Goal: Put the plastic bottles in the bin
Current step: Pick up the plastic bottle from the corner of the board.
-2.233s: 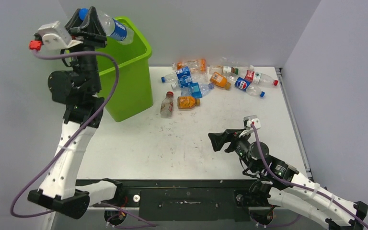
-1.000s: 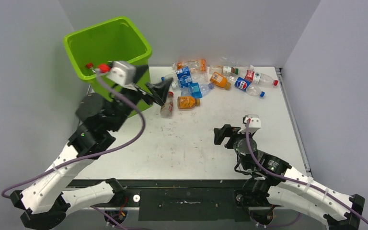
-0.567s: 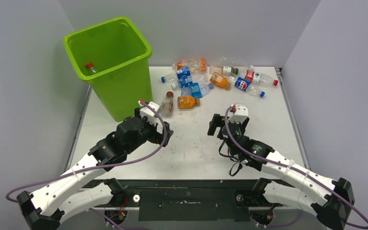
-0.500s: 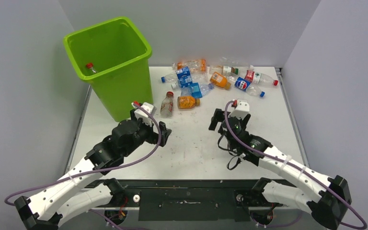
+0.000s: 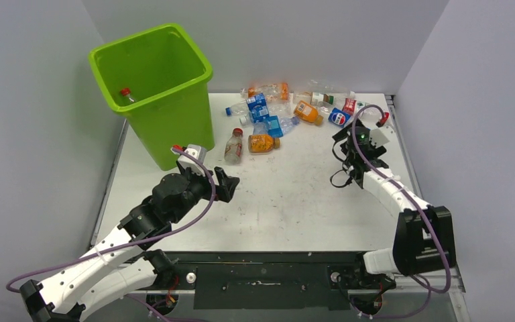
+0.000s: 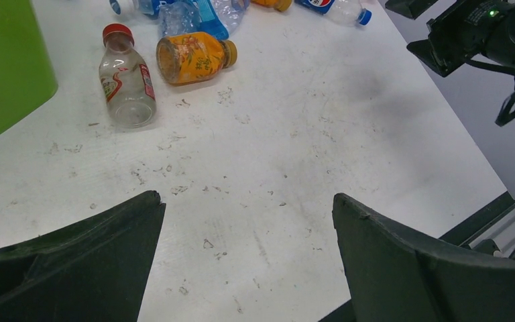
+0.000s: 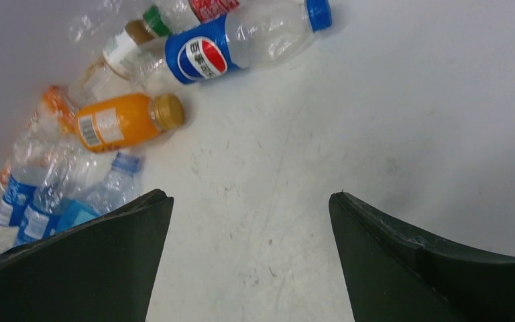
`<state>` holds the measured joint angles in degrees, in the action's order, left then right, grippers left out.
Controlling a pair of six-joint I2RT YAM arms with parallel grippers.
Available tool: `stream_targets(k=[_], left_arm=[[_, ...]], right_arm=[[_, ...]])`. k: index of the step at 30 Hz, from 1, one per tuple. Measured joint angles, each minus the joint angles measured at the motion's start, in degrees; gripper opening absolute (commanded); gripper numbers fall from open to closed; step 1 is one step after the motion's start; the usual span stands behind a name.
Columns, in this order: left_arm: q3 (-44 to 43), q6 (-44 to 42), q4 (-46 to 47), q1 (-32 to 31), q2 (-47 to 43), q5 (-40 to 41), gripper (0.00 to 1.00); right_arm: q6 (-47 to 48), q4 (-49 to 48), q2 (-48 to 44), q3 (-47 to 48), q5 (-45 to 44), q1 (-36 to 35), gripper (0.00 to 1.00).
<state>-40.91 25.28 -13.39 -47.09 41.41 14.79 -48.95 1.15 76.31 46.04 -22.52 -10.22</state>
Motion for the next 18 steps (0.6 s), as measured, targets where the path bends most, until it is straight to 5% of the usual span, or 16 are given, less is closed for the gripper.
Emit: stream_targets(k=[10,18], left_arm=[[0.8,0.0,0.1,-0.1,-0.8,2.5,0.96],[1.0,-0.5,0.2,-0.1,0.9,4.3,0.96]], right_arm=[[-6.9,-9.8,22.5,16.7,6.2,18.3,0.90],[-8.9,-12.4,39.9,30.9,9.8,23.9,0.90]])
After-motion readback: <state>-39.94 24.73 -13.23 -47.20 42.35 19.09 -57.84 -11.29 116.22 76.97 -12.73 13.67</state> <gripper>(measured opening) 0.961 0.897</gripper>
